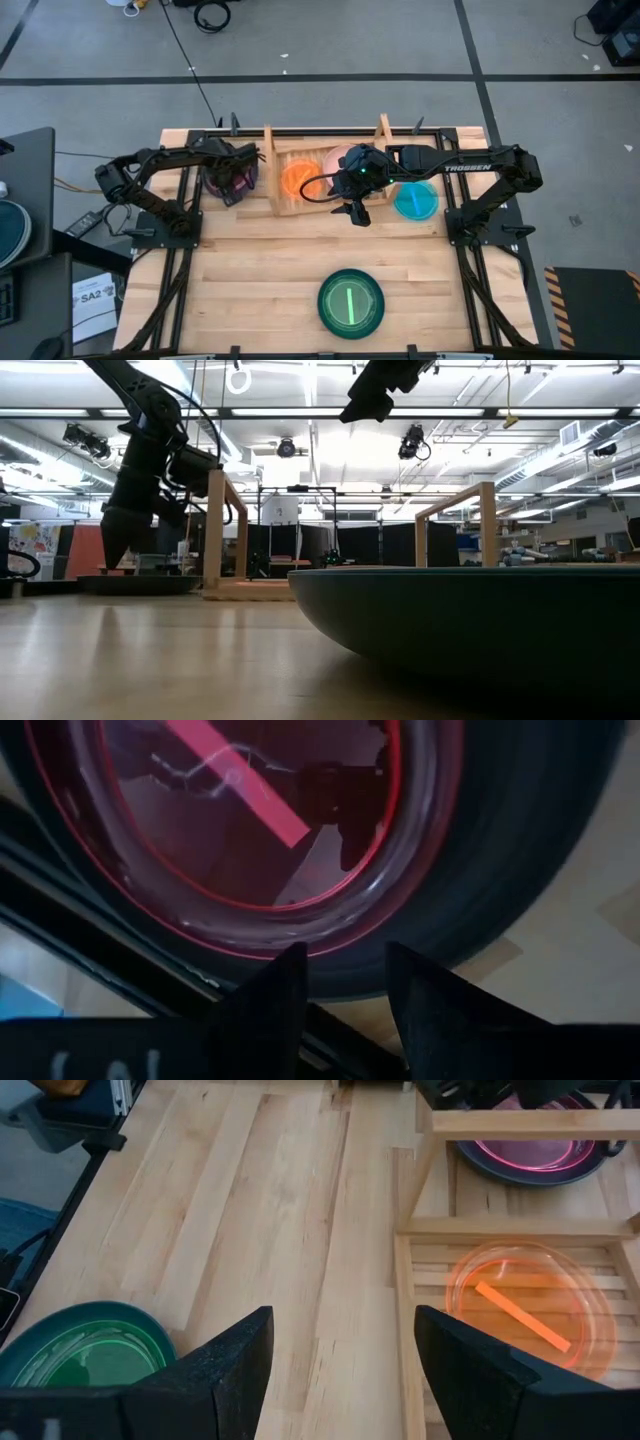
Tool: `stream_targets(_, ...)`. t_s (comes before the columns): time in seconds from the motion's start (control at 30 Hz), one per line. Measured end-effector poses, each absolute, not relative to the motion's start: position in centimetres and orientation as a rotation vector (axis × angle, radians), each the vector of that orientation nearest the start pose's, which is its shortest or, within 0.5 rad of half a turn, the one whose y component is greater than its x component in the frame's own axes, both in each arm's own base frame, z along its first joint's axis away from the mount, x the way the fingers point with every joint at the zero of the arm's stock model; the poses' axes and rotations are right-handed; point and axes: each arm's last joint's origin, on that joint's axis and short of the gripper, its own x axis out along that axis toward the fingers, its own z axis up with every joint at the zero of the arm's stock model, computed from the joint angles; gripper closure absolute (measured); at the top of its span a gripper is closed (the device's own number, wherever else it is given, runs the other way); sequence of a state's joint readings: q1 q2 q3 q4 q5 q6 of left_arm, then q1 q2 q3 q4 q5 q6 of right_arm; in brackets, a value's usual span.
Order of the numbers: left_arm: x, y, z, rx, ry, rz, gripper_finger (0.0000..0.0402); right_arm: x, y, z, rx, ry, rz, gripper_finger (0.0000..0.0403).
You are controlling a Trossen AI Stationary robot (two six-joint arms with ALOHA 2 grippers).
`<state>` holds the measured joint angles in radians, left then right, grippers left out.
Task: Place and stack plates onto a shelf
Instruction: Stack the small pink plate on top of the small orange plate on the shelf
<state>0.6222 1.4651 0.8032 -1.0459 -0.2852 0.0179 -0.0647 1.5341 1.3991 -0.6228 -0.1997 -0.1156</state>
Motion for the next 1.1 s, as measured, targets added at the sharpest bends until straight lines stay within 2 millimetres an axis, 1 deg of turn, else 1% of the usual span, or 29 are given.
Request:
stream_targets(0.2,16.9,12.6,16.8,-0.204,1.741,0.559,0.026,33.1,-1.6,32.8,-0.01,0.743,0.172,0.0155)
stream_targets(0.33,17.2,12.6,16.7,-0.22,1.709,0.487,0.026,33.1,-1.6,32.8,-0.01,0.743,0.172,0.0155)
stream_targets(0.53,16.6,12.1,15.4,-0.19,1.732,0.428,0.026,33.1,-1.6,32.8,-0.01,0.744,0.172,0.0155)
stream_targets(0.6,16.4,12.0,15.0,-0.185,1.729,0.43,0.026,33.1,-1.6,32.8,-0.01,0.744,0.172,0.0155)
stream_targets(0.8,16.3,12.2,15.0,-0.135,1.749,0.5,0.026,33.1,-1.6,32.8,-0.009,0.743,0.169,0.0155)
stream_targets(1.1,16.7,12.5,15.0,-0.093,1.711,0.501,0.026,33.1,-1.8,32.7,-0.028,0.749,0.121,0.0155)
